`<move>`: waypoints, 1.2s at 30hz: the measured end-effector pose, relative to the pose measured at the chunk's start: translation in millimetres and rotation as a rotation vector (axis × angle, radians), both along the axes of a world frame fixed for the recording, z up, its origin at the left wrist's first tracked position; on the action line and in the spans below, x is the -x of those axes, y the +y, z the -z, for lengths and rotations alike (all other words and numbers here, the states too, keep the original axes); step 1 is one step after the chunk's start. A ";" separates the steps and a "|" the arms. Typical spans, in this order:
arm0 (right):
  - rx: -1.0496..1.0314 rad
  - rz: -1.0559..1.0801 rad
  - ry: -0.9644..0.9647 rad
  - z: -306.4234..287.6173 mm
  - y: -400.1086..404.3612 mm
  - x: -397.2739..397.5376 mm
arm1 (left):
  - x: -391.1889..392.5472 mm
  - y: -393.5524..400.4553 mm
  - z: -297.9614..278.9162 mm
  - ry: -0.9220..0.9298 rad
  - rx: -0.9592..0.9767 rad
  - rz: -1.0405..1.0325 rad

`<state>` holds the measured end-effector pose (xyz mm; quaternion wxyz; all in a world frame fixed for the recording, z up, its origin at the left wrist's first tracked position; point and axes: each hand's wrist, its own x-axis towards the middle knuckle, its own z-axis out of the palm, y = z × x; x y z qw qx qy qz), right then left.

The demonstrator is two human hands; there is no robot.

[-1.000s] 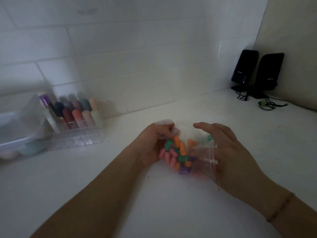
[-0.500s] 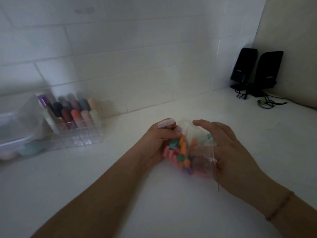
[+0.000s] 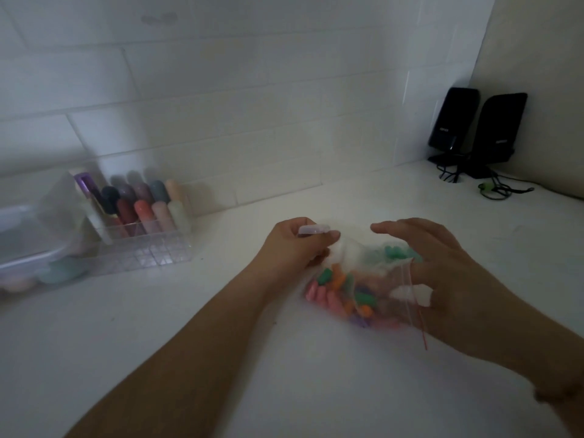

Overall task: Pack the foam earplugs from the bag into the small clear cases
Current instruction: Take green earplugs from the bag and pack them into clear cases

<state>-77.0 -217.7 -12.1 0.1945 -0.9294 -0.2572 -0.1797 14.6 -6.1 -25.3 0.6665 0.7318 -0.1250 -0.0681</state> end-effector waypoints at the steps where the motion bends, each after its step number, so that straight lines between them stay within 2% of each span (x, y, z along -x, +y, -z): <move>1: 0.018 0.008 0.038 -4.1 -6.0 1.7 | -1.2 2.6 -0.4 -0.041 -0.051 -0.033; 4: 0.051 0.011 0.133 -16.8 -23.6 4.9 | 0.0 8.1 -5.2 -0.124 -0.102 -0.108; 7: -0.066 0.040 0.211 -36.3 -38.5 10.3 | 2.7 10.4 -16.3 -0.114 -0.051 -0.122; 11: -0.449 0.053 0.283 -49.1 -38.3 13.6 | 17.1 2.7 -29.3 0.005 0.149 0.001; 15: -0.695 0.124 0.238 -40.3 -21.5 9.8 | 30.5 -10.5 -32.5 0.149 0.246 0.107; 17: -0.919 0.111 0.246 -38.6 -10.3 9.8 | 35.4 -16.4 -30.9 0.157 0.276 0.133; 20: -1.058 -0.055 0.303 -37.0 11.1 16.4 | 43.3 -23.7 -24.5 0.079 0.250 0.163; 22: -1.033 -0.156 0.290 -33.3 24.5 22.6 | 48.1 -28.8 -19.9 0.044 0.281 0.233; 23: -0.961 -0.143 0.213 -28.3 28.2 24.1 | 50.2 -30.8 -18.7 0.039 0.299 0.268; 26: -0.481 0.017 -0.145 -21.1 35.9 28.1 | 54.1 -34.6 -17.5 0.074 0.362 0.364; 27: -0.373 0.040 -0.195 -19.8 36.9 28.3 | 55.2 -34.7 -17.6 0.084 0.361 0.377; 32: -0.271 0.051 -0.211 -20.6 35.9 28.0 | 55.3 -33.7 -15.1 0.097 0.331 0.365; 36: -0.285 0.003 -0.225 -17.3 37.0 25.6 | 57.2 -34.3 -15.3 0.116 0.410 0.414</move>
